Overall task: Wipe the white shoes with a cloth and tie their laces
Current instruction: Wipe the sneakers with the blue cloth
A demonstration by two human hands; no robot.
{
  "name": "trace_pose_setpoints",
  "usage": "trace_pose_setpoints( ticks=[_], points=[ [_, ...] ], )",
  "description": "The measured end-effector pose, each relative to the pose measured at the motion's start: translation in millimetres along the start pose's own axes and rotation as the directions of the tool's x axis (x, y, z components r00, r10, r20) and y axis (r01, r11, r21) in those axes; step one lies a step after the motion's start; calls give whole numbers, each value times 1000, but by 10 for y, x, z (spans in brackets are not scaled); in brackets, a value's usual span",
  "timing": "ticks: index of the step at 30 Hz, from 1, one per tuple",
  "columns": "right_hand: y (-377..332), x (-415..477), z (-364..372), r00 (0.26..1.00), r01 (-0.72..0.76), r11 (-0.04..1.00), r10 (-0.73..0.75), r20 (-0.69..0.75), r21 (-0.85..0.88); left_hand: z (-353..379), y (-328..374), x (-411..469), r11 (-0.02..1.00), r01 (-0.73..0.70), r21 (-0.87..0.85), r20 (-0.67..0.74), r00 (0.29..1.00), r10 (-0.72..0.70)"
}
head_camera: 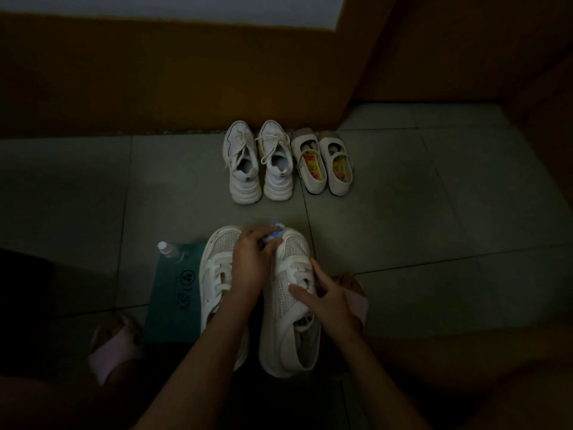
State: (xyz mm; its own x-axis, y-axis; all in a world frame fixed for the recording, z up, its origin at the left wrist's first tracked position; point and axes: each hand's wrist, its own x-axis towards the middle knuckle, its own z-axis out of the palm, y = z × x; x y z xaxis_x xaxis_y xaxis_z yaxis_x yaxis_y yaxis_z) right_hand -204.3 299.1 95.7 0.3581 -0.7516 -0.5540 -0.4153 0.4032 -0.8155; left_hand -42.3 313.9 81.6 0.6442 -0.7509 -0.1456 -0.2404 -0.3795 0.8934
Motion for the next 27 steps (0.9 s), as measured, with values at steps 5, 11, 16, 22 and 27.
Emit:
trace_pose_setpoints(
  ticks=[5, 11, 16, 22, 27],
  points=[
    [-8, -7, 11, 1000, -4, 1000, 4, -13, 0, -2, 26, -73, 998, 49, -33, -47, 998, -50],
    [-8, 6, -3, 1000, -2, 1000, 2, -8, 23, 36, 36, -395, 995, 91, -32, -83, 992, -94],
    [-6, 9, -22, 1000, -3, 1000, 3, 5, -20, 55, 29, -651, 995, 96, 35, -103, 990, -92],
    [-20, -3, -30, 1000, 17, 999, -16, 17, -48, 20, -24, -743, 994, 92, 54, -31, 995, -90],
    [-25, -15, -37, 1000, 13, 1000, -13, 21, 7, -81, 188, -598, 993, 98, -60, -41, 994, -100]
  ],
)
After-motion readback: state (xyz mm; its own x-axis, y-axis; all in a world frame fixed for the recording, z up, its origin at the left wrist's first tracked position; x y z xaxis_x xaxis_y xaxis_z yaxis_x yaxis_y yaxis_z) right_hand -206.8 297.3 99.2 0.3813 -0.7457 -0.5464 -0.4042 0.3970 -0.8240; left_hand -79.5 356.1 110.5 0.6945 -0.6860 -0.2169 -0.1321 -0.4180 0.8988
